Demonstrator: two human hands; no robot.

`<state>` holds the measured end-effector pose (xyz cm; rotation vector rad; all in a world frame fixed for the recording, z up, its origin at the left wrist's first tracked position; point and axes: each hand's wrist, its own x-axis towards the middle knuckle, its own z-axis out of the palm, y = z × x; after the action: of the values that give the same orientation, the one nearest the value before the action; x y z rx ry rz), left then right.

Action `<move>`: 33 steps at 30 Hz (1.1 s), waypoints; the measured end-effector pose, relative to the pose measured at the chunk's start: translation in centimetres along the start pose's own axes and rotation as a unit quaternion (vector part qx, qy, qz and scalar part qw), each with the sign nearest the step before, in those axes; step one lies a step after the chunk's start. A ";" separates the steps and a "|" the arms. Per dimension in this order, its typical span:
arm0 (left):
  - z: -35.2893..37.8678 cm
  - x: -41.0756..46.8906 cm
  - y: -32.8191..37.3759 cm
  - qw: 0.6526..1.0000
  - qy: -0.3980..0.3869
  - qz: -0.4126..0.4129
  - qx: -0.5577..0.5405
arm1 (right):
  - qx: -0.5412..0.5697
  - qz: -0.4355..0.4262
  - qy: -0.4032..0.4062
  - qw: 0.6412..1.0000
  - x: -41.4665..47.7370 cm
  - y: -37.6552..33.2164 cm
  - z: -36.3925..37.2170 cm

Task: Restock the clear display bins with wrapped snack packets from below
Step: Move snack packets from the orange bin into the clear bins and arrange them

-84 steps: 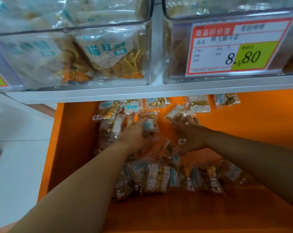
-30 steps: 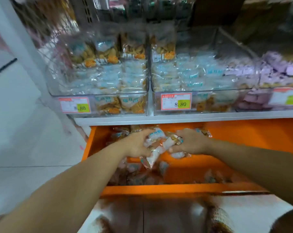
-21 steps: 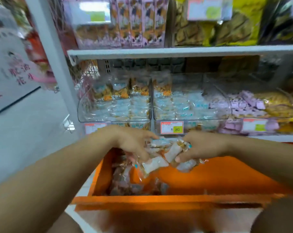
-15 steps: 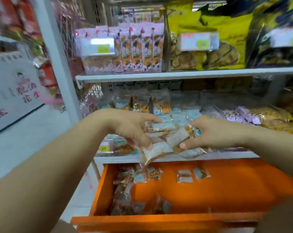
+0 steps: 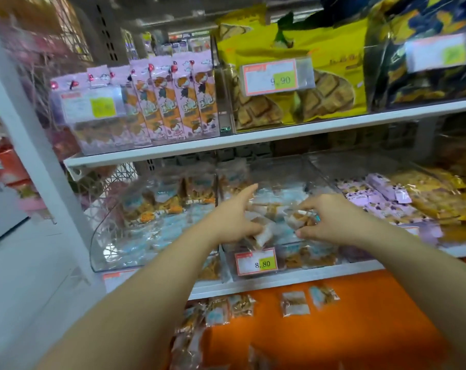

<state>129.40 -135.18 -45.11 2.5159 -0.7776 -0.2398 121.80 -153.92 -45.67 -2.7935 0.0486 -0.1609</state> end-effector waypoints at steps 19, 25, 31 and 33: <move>0.9 -5.8 -0.7 0.617 -0.062 -0.166 -0.766 | 0.193 -0.204 0.316 0.906 -2.2 -4.6 4.4; -0.1 -6.4 -1.8 0.700 -0.057 -0.087 -0.707 | 0.220 -0.224 0.174 0.933 -2.6 -5.4 4.4; 0.9 -6.3 -1.1 0.756 0.012 -0.072 -0.650 | 0.390 -0.169 0.185 0.886 -2.5 -5.1 4.2; 1.0 -6.3 -0.8 0.759 0.036 -0.063 -0.647 | 0.424 -0.136 0.195 0.874 -2.5 -5.1 4.2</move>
<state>124.35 -131.41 -46.24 1.2106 -0.1983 -0.5025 119.90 -147.63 -48.15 -1.8391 -0.2586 -0.6425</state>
